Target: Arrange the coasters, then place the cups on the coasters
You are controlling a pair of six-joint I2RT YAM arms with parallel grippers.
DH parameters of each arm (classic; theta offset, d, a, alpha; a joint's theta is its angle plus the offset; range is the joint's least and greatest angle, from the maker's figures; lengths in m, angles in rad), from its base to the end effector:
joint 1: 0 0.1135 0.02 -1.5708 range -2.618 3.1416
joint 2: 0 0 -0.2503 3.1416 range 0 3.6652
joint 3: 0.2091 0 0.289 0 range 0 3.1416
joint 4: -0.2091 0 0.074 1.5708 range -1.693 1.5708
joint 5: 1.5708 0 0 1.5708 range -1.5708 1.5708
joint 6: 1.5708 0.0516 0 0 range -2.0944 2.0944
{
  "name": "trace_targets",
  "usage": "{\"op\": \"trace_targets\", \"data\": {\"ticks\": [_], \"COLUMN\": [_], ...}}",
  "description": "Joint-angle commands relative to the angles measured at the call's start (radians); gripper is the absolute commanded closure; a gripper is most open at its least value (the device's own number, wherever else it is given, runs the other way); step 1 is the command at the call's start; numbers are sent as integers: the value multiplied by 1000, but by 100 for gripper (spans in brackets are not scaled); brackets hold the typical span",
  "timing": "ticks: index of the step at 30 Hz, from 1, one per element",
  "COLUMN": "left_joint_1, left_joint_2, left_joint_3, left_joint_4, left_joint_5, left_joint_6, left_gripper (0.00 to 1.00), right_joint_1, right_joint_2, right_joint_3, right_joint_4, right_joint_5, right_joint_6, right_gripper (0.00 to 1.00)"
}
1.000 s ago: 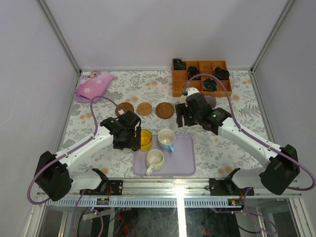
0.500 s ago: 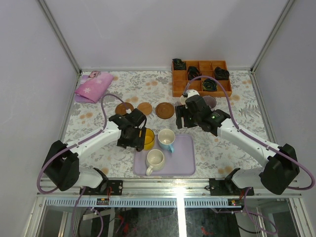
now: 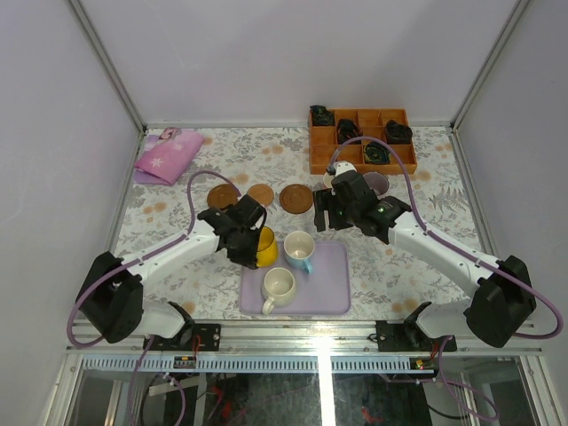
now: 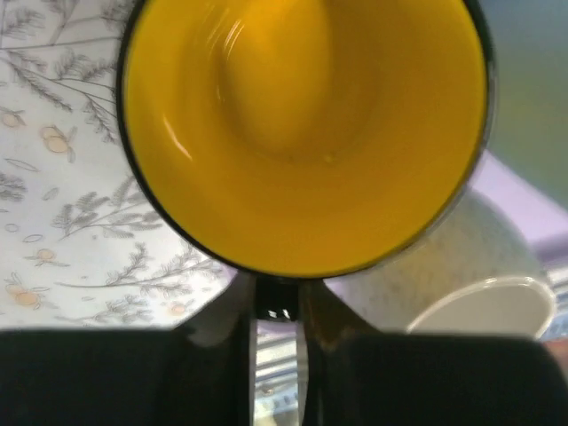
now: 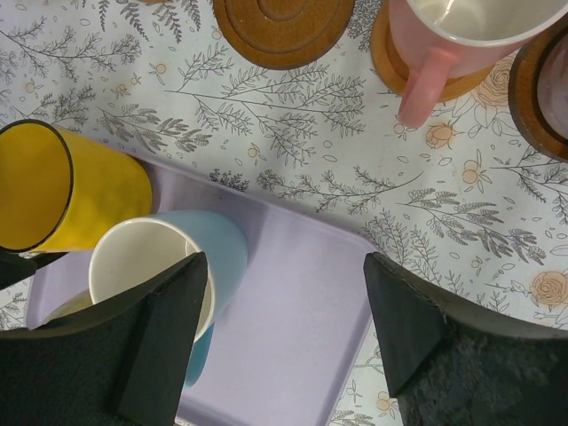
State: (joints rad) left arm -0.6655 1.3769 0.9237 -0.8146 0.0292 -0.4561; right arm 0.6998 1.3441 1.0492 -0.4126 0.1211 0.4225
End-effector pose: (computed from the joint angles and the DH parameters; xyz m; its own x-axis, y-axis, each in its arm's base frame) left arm 0.2269 -0.1800 0.1694 -0.9489 0.1852 -0.2556 0.2296 0.9606 -0.1564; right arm 0.2693 0.2186 0.2512 -0.6868 -0.0462 -0.7254 -0.3152 0.9182 0.2400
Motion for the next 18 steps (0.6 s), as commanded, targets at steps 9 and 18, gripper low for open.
{"op": "trace_targets", "data": {"ticks": [9, 18], "left_joint_1": [-26, -40], "left_joint_2": [-7, -91], "left_joint_3": [-11, 199], "left_joint_4": [63, -78], "left_joint_5": [0, -142], "left_joint_6": [-4, 2], "left_gripper": [100, 100], "right_joint_1": [7, 7], "right_joint_2": [1, -28], "right_joint_3": [9, 6], "right_joint_4": [11, -3], "right_joint_5": [-18, 26], "right_joint_6": [19, 14], "right_gripper": [20, 21]}}
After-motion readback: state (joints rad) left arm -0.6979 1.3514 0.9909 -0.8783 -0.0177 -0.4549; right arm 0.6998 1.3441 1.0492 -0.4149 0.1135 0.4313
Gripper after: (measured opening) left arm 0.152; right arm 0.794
